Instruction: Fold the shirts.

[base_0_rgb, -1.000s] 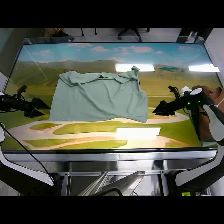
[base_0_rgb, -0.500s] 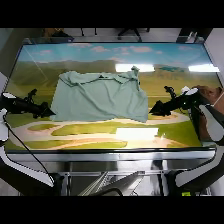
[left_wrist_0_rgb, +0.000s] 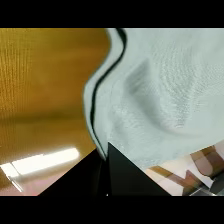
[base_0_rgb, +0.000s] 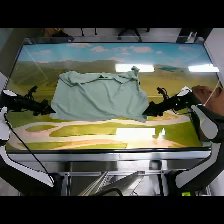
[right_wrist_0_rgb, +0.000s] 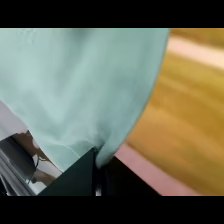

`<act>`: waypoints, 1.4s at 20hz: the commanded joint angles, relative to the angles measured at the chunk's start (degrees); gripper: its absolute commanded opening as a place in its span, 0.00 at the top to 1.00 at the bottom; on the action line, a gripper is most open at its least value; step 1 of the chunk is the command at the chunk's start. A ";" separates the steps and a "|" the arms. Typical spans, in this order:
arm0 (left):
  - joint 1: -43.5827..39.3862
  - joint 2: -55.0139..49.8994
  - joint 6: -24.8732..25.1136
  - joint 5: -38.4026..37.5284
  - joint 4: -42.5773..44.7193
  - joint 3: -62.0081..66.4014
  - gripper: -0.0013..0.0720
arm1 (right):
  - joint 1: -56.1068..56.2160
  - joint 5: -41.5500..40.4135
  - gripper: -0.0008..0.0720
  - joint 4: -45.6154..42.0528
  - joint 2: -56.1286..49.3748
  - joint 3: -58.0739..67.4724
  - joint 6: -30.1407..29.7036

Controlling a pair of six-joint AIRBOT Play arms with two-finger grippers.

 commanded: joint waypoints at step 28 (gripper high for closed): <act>-6.49 37.31 -0.50 5.07 -16.92 6.71 0.97 | -10.93 -3.15 0.97 9.18 23.67 30.08 1.09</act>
